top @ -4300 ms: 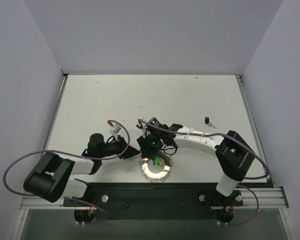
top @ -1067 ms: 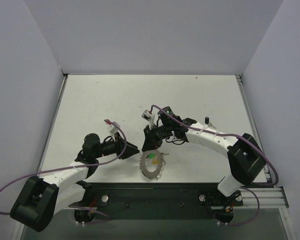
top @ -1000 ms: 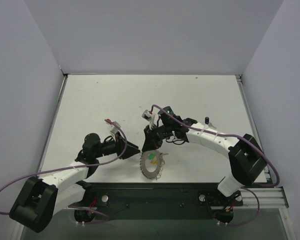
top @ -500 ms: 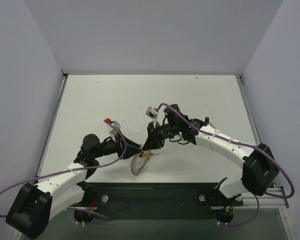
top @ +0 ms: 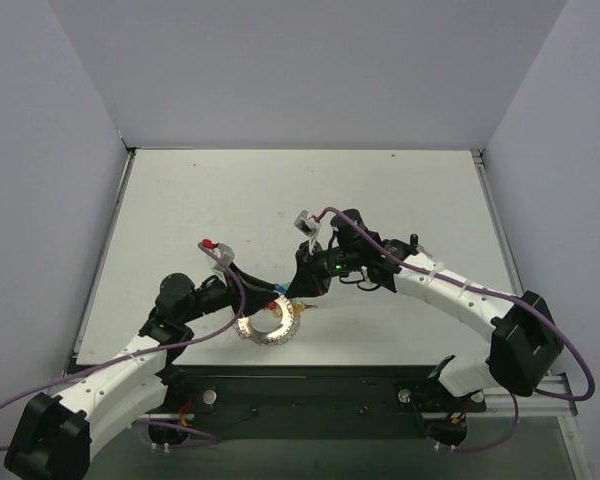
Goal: Put the keys on the keyring
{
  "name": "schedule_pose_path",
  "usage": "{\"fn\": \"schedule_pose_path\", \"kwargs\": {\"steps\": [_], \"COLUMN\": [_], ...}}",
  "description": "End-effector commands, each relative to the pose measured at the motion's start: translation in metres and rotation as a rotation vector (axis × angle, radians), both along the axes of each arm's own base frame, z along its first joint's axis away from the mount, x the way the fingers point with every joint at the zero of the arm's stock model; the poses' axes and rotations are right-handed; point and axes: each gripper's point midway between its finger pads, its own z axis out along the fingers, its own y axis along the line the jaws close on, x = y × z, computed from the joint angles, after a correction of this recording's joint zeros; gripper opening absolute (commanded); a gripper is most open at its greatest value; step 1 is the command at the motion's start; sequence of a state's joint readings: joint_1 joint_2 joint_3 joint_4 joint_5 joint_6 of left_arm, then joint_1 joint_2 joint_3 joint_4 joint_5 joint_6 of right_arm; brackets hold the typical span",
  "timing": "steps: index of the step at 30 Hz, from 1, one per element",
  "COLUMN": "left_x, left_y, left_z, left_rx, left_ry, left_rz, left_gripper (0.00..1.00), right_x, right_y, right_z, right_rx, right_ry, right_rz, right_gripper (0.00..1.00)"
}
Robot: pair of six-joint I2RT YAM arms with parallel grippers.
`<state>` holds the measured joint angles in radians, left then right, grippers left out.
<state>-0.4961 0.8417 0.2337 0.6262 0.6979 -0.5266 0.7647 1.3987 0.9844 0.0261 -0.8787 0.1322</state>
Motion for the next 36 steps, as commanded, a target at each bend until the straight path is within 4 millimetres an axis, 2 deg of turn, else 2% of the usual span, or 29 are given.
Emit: {"fn": "schedule_pose_path", "kwargs": {"steps": [1,6,7,8,9,13,14,16,17,19,20,21,22,23,25,26,29,32,34,36], "left_x": [0.030,0.053,0.054,0.057,0.062,0.071,0.077,0.080,0.086,0.088,0.092,0.094,0.096,0.097,0.104,0.106,0.109,0.115,0.118,0.120], "left_y": [0.025,0.062,0.067,0.074,0.081,0.103,0.115,0.127,0.139,0.146,0.150,0.157,0.159,0.160,0.164,0.164,0.163,0.162,0.161,0.159], "left_z": [-0.018,-0.037,-0.042,-0.045,-0.047,-0.062,-0.064,-0.073,-0.072,-0.077,-0.071,-0.072,-0.075,-0.074,-0.065,-0.061,-0.056,-0.051,-0.048,-0.046], "left_rx": [0.088,0.147,0.160,0.169,0.169,0.177,0.170,0.167,0.154,0.138,0.125,0.114,0.122,0.124,0.125,0.120,0.133,0.135,0.133,0.129], "left_ry": [0.035,0.117,0.139,0.157,0.178,0.274,0.298,0.374,0.395,0.455,0.459,0.490,0.515,0.523,0.518,0.510,0.529,0.534,0.540,0.544], "left_rz": [0.239,0.485,0.511,0.544,0.590,0.696,0.747,0.795,0.839,0.849,0.858,0.881,0.885,0.892,0.913,0.913,0.906,0.891,0.880,0.864], "left_gripper": [0.42,0.60,0.62,0.64,0.68,0.73,0.74,0.76,0.76,0.77,0.77,0.77,0.77,0.78,0.79,0.79,0.79,0.79,0.79,0.79], "right_x": [0.023,0.048,0.048,0.051,0.058,0.072,0.075,0.083,0.086,0.091,0.091,0.094,0.097,0.097,0.097,0.097,0.096,0.097,0.100,0.100], "right_y": [-0.001,0.004,0.002,0.008,0.009,0.021,0.024,0.032,0.035,0.042,0.043,0.052,0.057,0.061,0.072,0.075,0.086,0.094,0.098,0.096], "right_z": [-0.009,-0.036,-0.044,-0.042,-0.054,-0.069,-0.070,-0.076,-0.082,-0.082,-0.089,-0.085,-0.082,-0.088,-0.084,-0.092,-0.096,-0.098,-0.101,-0.111], "right_rx": [-0.047,-0.165,-0.205,-0.212,-0.258,-0.324,-0.326,-0.339,-0.349,-0.340,-0.354,-0.318,-0.308,-0.317,-0.304,-0.321,-0.340,-0.347,-0.352,-0.390], "right_ry": [-0.037,-0.054,-0.046,-0.063,-0.069,-0.097,-0.102,-0.113,-0.102,-0.106,-0.095,-0.103,-0.106,-0.098,-0.111,-0.111,-0.138,-0.148,-0.146,-0.127], "right_rz": [-0.102,-0.203,-0.206,-0.210,-0.239,-0.278,-0.286,-0.311,-0.324,-0.343,-0.349,-0.357,-0.363,-0.361,-0.348,-0.342,-0.329,-0.318,-0.320,-0.323], "right_gripper": [0.12,0.26,0.29,0.31,0.33,0.43,0.45,0.49,0.51,0.58,0.61,0.64,0.65,0.66,0.67,0.68,0.68,0.62,0.55,0.50]}}
